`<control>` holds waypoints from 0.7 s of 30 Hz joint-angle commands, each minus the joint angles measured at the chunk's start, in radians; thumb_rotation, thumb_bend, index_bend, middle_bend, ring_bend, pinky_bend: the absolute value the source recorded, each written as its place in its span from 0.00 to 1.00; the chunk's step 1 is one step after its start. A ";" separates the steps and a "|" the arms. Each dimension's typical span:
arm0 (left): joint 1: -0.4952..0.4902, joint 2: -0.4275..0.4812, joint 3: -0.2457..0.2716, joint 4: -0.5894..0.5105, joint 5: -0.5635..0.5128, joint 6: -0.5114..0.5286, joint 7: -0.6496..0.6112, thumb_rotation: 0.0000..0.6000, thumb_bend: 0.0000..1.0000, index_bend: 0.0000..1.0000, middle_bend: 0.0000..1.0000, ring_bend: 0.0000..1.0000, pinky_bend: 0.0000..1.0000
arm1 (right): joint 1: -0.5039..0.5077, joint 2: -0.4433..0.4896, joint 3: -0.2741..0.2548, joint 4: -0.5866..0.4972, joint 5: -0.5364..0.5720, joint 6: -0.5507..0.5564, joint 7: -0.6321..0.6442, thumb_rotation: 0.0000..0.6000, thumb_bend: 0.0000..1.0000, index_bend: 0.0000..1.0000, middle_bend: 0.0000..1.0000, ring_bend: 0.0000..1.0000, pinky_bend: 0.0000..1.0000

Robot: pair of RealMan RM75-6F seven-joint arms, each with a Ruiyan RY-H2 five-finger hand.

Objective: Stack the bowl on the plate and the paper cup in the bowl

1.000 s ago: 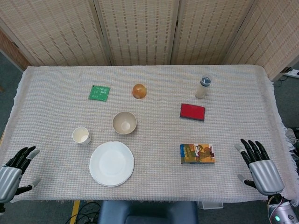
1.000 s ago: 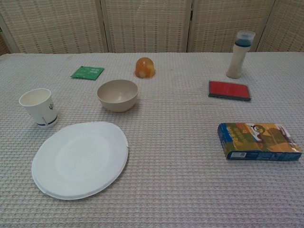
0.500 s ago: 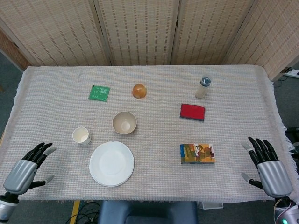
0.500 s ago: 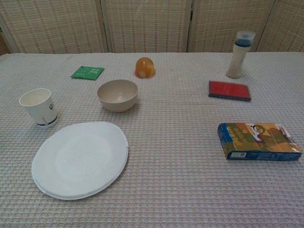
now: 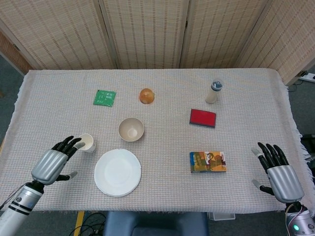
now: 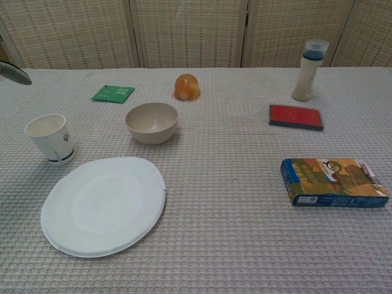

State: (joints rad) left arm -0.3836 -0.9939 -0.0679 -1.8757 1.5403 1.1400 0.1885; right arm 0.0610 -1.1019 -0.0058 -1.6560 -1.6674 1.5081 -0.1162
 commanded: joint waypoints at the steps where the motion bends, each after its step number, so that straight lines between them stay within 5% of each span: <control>1: -0.068 -0.018 -0.040 -0.064 -0.081 -0.075 0.099 1.00 0.22 0.16 0.12 0.06 0.24 | 0.002 0.007 -0.007 0.000 -0.011 -0.001 0.017 1.00 0.15 0.10 0.03 0.00 0.00; 13: -0.209 -0.113 -0.088 -0.105 -0.313 -0.164 0.378 1.00 0.22 0.17 0.12 0.06 0.24 | 0.036 0.020 -0.005 0.004 0.023 -0.071 0.053 1.00 0.15 0.09 0.03 0.00 0.00; 21: -0.300 -0.231 -0.105 -0.005 -0.375 -0.209 0.395 1.00 0.22 0.22 0.12 0.04 0.24 | 0.048 0.031 0.000 0.005 0.040 -0.089 0.083 1.00 0.15 0.09 0.03 0.00 0.00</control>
State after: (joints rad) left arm -0.6602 -1.1969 -0.1679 -1.9097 1.1788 0.9483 0.5865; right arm 0.1068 -1.0722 -0.0064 -1.6529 -1.6303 1.4227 -0.0374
